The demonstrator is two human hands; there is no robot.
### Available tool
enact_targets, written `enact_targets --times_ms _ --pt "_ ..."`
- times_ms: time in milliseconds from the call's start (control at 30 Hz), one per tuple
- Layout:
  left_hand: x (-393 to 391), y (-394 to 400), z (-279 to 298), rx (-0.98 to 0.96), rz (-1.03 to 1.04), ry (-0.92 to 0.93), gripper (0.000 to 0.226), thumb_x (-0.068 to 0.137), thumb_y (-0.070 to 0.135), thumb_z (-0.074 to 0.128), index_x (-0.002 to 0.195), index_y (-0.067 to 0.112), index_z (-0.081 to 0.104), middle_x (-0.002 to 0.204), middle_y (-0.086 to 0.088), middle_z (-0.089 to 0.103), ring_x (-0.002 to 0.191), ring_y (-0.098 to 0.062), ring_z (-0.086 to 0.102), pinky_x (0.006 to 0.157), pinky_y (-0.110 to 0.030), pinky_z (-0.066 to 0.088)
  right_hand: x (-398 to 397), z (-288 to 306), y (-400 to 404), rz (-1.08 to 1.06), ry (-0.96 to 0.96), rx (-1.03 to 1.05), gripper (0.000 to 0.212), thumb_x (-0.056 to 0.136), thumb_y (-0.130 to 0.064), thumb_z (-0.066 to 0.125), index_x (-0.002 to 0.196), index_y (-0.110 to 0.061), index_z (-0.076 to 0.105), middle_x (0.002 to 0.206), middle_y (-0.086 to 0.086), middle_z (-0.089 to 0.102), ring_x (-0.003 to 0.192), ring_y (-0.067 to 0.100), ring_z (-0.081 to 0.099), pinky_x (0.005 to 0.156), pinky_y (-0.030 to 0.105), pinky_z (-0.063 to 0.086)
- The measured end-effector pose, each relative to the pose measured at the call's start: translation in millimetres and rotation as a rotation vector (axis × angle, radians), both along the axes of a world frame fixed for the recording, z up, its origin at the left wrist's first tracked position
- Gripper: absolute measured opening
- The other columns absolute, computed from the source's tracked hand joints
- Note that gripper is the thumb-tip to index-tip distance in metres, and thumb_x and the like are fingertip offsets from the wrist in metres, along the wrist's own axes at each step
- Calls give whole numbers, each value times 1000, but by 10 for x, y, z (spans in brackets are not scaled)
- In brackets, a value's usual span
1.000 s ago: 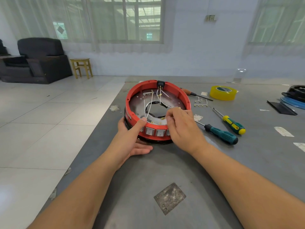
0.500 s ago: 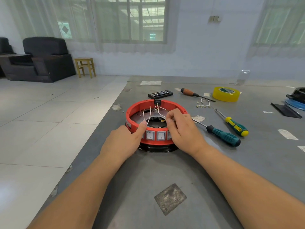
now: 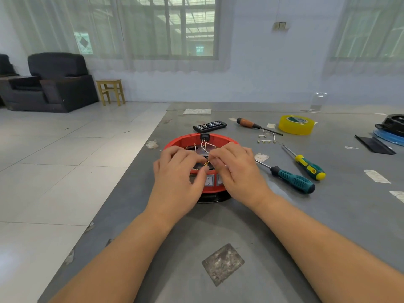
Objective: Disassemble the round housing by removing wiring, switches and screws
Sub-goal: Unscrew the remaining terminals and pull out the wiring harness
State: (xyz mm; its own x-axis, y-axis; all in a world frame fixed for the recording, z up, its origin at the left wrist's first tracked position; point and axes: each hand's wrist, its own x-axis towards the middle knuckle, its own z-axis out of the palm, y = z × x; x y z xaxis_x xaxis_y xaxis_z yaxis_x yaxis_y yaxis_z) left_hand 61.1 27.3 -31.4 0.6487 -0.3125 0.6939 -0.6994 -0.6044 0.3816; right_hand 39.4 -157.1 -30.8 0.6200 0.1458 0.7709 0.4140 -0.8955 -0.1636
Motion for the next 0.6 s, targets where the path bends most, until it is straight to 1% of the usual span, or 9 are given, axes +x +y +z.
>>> enact_targets --times_ms 100,200,267,333,400,433,500,567,600 --pt "-6 -14 -6 -83 -35 25 7 95 19 74 101 22 73 103 19 64 120 -15 46 96 -35 26 -11 22 45 60 -22 16 14 102 -20 57 108 -19 68 96 -3 62 93 21 58 81 36 39" --pt "2 -4 2 -173 -31 78 5 96 20 68 94 25 69 96 30 56 113 -2 40 96 -35 27 -12 42 60 78 -9 106 15 100 -25 59 114 -23 64 105 -10 62 99 11 57 87 33 40" --pt "-3 1 9 -206 -14 119 7 93 28 60 91 27 67 96 31 56 110 2 38 96 -36 30 -9 45 46 78 32 207 14 99 -26 60 112 -24 63 108 -16 62 101 2 54 90 31 42" --pt "-9 -5 12 -215 -2 144 11 90 32 57 89 28 67 95 27 57 109 2 38 96 -37 30 -3 51 35 113 86 337 5 98 -23 62 102 -25 65 101 -18 63 95 1 56 84 22 42" --pt "-17 -13 19 -212 0 153 11 89 32 57 88 28 67 94 25 57 108 2 37 95 -35 28 -6 81 41 142 144 454 8 97 -22 65 94 -30 65 94 -18 65 87 0 58 76 11 39" --pt "-17 -13 21 -204 6 149 9 89 31 59 88 28 66 93 26 57 107 2 37 94 -34 26 -6 104 42 151 168 477 10 96 -22 66 92 -31 65 92 -19 65 85 -1 58 75 10 38" --pt "-11 7 20 -163 19 115 6 92 22 66 88 26 67 90 25 57 107 -1 39 95 -34 25 -8 155 25 154 205 431 9 96 -23 66 91 -30 66 91 -19 65 88 2 57 80 21 41" --pt "-10 37 33 -82 52 45 10 91 15 70 88 24 67 88 22 60 109 -9 45 94 -36 27 -19 208 -14 112 195 249 6 97 -25 65 93 -28 68 94 -19 63 94 5 52 86 37 41" --pt "-13 49 45 -25 76 -6 8 91 15 68 87 23 68 89 19 63 109 -15 48 93 -37 29 -29 235 -32 84 165 138 6 98 -25 64 95 -26 69 96 -19 62 95 8 49 86 40 39"
